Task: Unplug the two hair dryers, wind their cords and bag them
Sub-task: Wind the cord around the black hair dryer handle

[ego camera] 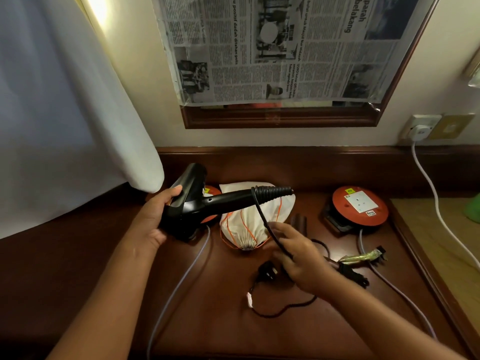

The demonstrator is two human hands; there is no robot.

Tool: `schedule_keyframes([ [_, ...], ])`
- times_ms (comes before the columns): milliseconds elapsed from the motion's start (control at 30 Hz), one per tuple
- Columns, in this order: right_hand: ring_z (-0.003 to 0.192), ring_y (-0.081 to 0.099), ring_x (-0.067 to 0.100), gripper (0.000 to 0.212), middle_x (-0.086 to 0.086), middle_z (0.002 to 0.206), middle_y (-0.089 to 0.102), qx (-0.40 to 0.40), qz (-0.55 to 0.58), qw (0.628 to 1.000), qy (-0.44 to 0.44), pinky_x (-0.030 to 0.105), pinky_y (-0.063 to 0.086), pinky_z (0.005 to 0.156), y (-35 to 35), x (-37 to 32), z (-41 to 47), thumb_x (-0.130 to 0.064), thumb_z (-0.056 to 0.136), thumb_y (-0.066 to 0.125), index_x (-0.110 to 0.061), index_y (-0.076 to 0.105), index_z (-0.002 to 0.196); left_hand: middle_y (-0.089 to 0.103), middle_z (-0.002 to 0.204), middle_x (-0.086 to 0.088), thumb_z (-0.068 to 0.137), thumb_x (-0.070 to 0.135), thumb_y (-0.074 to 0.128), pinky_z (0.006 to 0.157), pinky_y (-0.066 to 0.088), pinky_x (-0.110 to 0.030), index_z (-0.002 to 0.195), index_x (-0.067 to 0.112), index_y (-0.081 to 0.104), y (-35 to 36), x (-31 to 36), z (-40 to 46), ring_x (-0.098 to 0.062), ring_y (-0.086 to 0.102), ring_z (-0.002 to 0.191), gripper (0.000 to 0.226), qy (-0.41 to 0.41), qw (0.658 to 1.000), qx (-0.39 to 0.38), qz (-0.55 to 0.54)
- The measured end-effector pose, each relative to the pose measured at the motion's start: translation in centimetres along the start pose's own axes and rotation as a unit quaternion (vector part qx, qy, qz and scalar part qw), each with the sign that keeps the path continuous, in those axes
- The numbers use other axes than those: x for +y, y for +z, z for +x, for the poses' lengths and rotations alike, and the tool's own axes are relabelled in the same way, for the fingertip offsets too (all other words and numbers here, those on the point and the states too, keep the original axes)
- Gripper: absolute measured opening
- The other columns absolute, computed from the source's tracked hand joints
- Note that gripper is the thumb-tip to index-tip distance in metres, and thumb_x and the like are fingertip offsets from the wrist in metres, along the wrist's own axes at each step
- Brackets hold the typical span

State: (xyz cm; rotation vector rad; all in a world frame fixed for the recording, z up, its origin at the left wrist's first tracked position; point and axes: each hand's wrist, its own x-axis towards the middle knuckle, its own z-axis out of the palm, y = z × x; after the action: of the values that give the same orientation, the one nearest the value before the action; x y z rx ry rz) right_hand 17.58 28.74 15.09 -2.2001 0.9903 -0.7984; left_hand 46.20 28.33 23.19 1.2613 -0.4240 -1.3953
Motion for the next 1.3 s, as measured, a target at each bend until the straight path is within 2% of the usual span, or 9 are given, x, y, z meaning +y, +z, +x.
schedule_keyframes([
  [100, 0.07, 0.069, 0.008, 0.019, 0.002, 0.104, 0.067, 0.004, 0.28, 0.945, 0.171, 0.02, 0.054, 0.061, 1.0, -1.7, -0.7, 0.001, 0.094, 0.05, -0.004, 0.065, 0.104, 0.072, 0.067, -0.009, 0.092, 0.018, 0.054, 0.045, 0.056, -0.031, 0.098, 0.01, 0.063, 0.3, 0.0, 0.2, -0.02, 0.069, 0.054, 0.013, -0.002, 1.0, -0.014, -0.012],
  [200, 0.033, 0.046, 0.019, 0.02, 0.01, 0.056, 0.06, 0.003, 0.374, 0.894, 0.249, 0.02, 0.033, 0.034, 2.2, -2.1, -1.2, -0.019, 0.096, 0.049, -0.01, 0.065, 0.103, 0.072, 0.069, -0.01, 0.092, 0.02, 0.055, 0.046, 0.056, -0.033, 0.104, 0.009, 0.062, 0.6, 0.0, 0.4, -0.022, 0.07, 0.056, 0.018, -0.009, 1.0, -0.019, -0.019],
  [300, 0.029, 0.025, 0.011, 0.043, 0.006, 0.038, 0.035, 0.028, 0.415, 0.865, 0.28, 0.016, 0.02, 0.038, 2.9, -1.3, -1.3, -0.042, 0.088, 0.047, -0.005, 0.068, 0.088, 0.073, 0.075, -0.011, 0.09, 0.023, 0.058, 0.051, 0.058, -0.035, 0.112, 0.01, 0.062, 0.7, 0.2, 0.5, -0.023, 0.07, 0.061, 0.025, -0.018, 0.999, -0.022, -0.02],
  [467, 0.052, 0.012, 0.015, 0.046, 0.002, 0.055, 0.025, -0.01, 0.537, 0.78, 0.32, 0.026, 0.01, 0.047, 1.8, 0.5, -0.8, -0.039, 0.094, 0.044, -0.004, 0.064, 0.071, 0.073, 0.079, -0.012, 0.089, 0.023, 0.059, 0.055, 0.059, -0.04, 0.111, 0.01, 0.063, 0.5, 0.7, 0.4, -0.025, 0.071, 0.066, 0.026, -0.016, 0.999, -0.033, -0.033],
  [633, 0.054, 0.027, 0.014, 0.03, 0.002, 0.058, 0.029, -0.032, 0.499, 0.82, 0.277, 0.026, 0.022, 0.052, 1.0, 2.5, 2.1, -0.036, 0.084, 0.057, -0.012, 0.057, 0.065, 0.072, 0.076, -0.008, 0.091, 0.025, 0.056, 0.063, 0.059, -0.036, 0.103, 0.013, 0.065, 0.3, 1.5, 0.5, -0.021, 0.07, 0.064, 0.02, -0.001, 0.999, -0.041, -0.01],
  [900, 0.037, 0.022, 0.006, 0.032, -0.003, 0.042, 0.03, 0.006, 0.318, 0.905, 0.282, 0.016, 0.019, 0.037, -2.9, 3.0, 9.1, -0.014, 0.096, 0.051, -0.007, 0.054, 0.064, 0.073, 0.077, -0.009, 0.089, 0.027, 0.057, 0.062, 0.059, -0.033, 0.105, 0.011, 0.063, 0.0, 2.2, 0.4, -0.02, 0.07, 0.064, 0.023, 0.006, 0.998, -0.063, 0.026],
  [1033, 0.038, 0.036, 0.007, 0.034, 0.001, 0.047, 0.042, -0.015, 0.171, 0.962, 0.214, 0.019, 0.028, 0.039, -5.5, 1.9, 12.2, 0.013, 0.083, 0.049, -0.008, 0.06, 0.06, 0.071, 0.092, -0.013, 0.076, 0.03, 0.066, 0.085, 0.054, -0.042, 0.108, 0.009, 0.063, -0.2, 2.5, 0.5, -0.024, 0.069, 0.077, 0.039, -0.031, 0.997, -0.068, 0.031],
  [1133, 0.045, 0.047, 0.007, 0.025, 0.005, 0.057, 0.054, -0.063, 0.098, 0.975, 0.187, 0.014, 0.037, 0.043, -7.3, 0.5, 14.8, -0.013, 0.091, 0.061, 0.002, 0.066, 0.071, 0.068, 0.108, -0.016, 0.073, 0.031, 0.07, 0.096, 0.048, -0.049, 0.121, 0.01, 0.06, -0.3, 2.8, 0.8, -0.028, 0.067, 0.09, 0.053, -0.049, 0.995, -0.073, 0.037],
  [1300, 0.052, 0.053, -0.004, 0.028, -0.007, 0.062, 0.066, -0.093, -0.029, 0.986, 0.132, 0.011, 0.043, 0.058, -9.4, -1.6, 17.8, -0.025, 0.09, 0.063, -0.017, 0.069, 0.064, 0.071, 0.095, -0.012, 0.074, 0.032, 0.066, 0.08, 0.054, -0.046, 0.115, 0.015, 0.062, -0.1, 3.3, 1.1, -0.025, 0.07, 0.081, 0.045, -0.054, 0.991, -0.101, 0.063],
])
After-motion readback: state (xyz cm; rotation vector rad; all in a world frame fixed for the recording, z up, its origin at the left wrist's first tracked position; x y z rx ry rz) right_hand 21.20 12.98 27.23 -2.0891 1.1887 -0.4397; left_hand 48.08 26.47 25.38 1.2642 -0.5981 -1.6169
